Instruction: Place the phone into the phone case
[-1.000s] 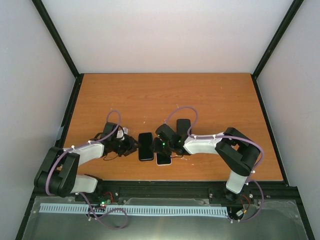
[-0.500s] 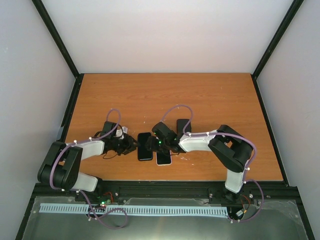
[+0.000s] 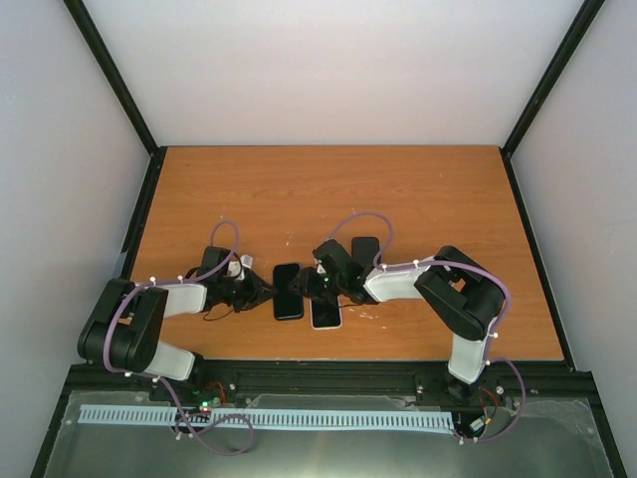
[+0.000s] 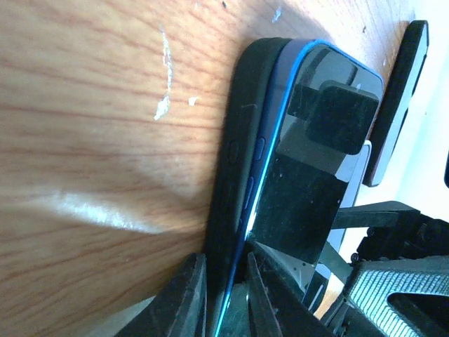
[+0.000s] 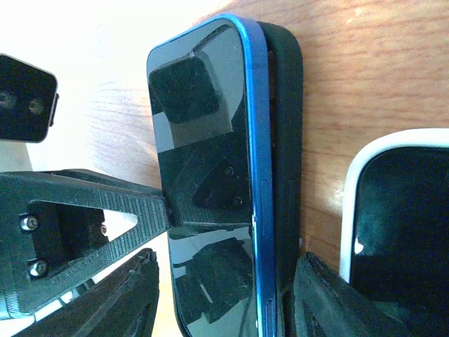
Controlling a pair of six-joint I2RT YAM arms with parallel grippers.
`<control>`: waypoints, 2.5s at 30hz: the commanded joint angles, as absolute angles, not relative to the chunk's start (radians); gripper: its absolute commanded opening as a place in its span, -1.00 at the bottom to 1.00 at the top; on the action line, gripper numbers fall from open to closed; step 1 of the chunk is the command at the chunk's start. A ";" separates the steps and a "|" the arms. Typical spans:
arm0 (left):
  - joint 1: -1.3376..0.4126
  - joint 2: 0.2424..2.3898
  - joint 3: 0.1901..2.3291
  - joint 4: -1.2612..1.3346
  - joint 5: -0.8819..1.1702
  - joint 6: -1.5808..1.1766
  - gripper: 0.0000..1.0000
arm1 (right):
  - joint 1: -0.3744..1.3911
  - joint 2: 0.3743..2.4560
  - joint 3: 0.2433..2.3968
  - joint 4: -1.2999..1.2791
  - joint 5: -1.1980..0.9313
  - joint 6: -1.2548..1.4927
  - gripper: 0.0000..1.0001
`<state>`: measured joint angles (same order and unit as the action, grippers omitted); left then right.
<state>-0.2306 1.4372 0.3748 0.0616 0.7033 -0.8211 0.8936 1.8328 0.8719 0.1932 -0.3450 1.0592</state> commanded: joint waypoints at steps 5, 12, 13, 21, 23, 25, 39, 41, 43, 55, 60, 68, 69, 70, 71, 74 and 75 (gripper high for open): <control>-0.241 1.417 0.349 0.109 0.792 -0.860 -0.52 | 0.902 1.785 0.841 0.522 -0.486 1.188 0.04; -0.241 1.361 0.331 0.088 0.783 -0.854 -0.35 | 0.903 1.772 0.816 0.638 -0.524 1.238 0.04; -0.241 1.355 0.331 0.079 0.780 -0.850 -0.34 | 0.903 1.772 0.813 0.651 -0.526 1.243 0.04; -0.241 1.330 0.328 0.052 0.762 -0.830 -0.20 | 0.912 1.802 0.806 0.714 -0.568 1.267 0.04; -0.241 1.328 0.327 0.042 0.751 -0.823 -0.22 | 0.915 1.813 0.812 0.681 -0.570 1.241 0.04; -0.241 1.329 0.327 0.034 0.742 -0.817 -0.23 | 0.916 1.823 0.825 0.620 -0.573 1.200 0.04; -0.241 1.339 0.339 0.020 0.737 -0.816 -0.24 | 0.914 1.865 0.903 0.411 -0.545 1.034 -0.39; -0.241 1.333 0.342 0.017 0.742 -0.817 -0.23 | 0.914 1.851 0.904 0.371 -0.513 0.998 -0.54; -0.241 1.319 0.344 0.015 0.742 -0.822 -0.22 | 0.914 1.838 0.903 0.344 -0.490 0.973 -0.67; -0.238 1.149 0.430 -0.048 0.747 -0.826 0.12 | 0.907 1.682 0.849 0.295 -0.381 0.888 -0.94; -0.232 1.008 0.477 -0.057 0.778 -0.839 0.40 | 0.899 1.546 0.776 0.365 -0.349 0.886 -0.94; -0.230 0.847 0.547 -0.040 0.885 -0.842 0.64 | 0.899 1.302 0.655 0.499 -0.334 0.850 -0.94; -0.230 0.841 0.553 -0.036 0.904 -0.839 0.64 | 0.899 1.278 0.645 0.513 -0.337 0.844 -0.94; -0.230 0.836 0.559 -0.030 0.924 -0.834 0.64 | 0.899 1.256 0.635 0.530 -0.343 0.840 -0.94; -0.230 0.833 0.562 -0.023 0.941 -0.831 0.63 | 0.899 1.237 0.626 0.554 -0.350 0.838 -0.94; -0.230 0.821 0.557 0.036 0.995 -0.838 0.58 | 0.899 1.193 0.606 0.601 -0.375 0.842 -0.94; -0.230 0.816 0.549 0.066 1.015 -0.848 0.53 | 0.898 1.184 0.601 0.615 -0.382 0.848 -0.94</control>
